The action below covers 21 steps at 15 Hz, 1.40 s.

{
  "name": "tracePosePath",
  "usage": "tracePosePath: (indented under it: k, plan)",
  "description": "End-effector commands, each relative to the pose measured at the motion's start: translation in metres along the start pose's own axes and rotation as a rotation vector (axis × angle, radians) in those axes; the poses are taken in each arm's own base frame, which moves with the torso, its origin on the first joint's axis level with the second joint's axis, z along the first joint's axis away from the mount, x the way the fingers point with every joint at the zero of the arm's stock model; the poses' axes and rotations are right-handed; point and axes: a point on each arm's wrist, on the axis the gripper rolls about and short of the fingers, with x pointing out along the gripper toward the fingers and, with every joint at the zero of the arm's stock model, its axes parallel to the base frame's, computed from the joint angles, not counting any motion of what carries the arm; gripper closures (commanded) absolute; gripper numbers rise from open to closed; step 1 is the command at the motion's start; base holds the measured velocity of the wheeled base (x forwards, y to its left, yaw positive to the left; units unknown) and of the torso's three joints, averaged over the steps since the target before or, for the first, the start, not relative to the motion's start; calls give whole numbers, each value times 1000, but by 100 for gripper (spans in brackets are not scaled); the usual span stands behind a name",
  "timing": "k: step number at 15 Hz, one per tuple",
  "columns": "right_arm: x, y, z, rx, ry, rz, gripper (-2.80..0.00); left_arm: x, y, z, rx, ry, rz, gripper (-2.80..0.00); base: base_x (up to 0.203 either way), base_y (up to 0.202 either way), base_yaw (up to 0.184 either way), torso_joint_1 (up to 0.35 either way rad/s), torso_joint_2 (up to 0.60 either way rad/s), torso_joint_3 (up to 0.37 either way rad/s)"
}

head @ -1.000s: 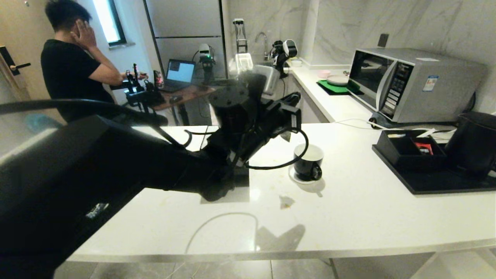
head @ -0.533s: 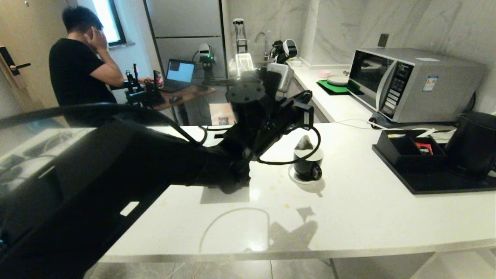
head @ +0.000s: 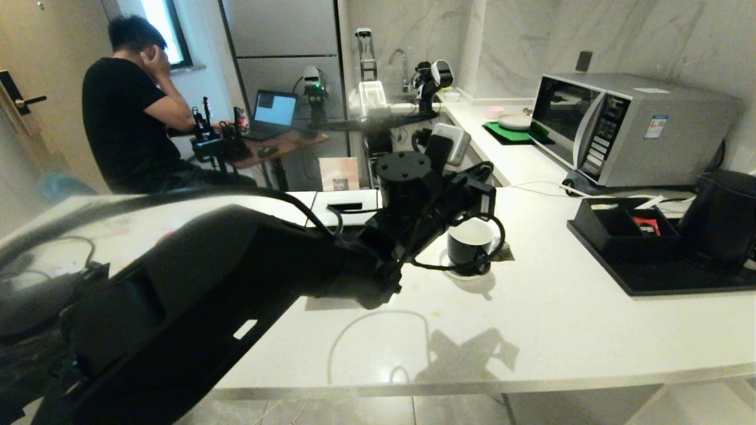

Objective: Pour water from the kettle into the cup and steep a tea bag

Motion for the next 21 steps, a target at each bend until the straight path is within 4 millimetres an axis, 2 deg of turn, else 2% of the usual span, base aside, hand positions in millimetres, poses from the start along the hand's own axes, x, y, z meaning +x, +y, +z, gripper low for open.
tracePosePath:
  k: [1, 5, 7, 21]
  plan:
    - [0, 0, 0, -1, 0, 1, 0, 10, 1, -6, 0, -11, -1, 0, 0, 0, 0, 0, 0, 0]
    - [0, 0, 0, -1, 0, 1, 0, 31, 1, 4, 3, -53, -3, 0, 0, 0, 0, 0, 0, 0]
    - [0, 0, 0, -1, 0, 1, 0, 38, 2, -4, 2, -18, 0, 0, 0, 0, 0, 0, 0, 0]
    - [0, 0, 0, -1, 2, 1, 0, 38, 6, -13, 2, 0, 7, 0, 0, 0, 0, 0, 0, 0]
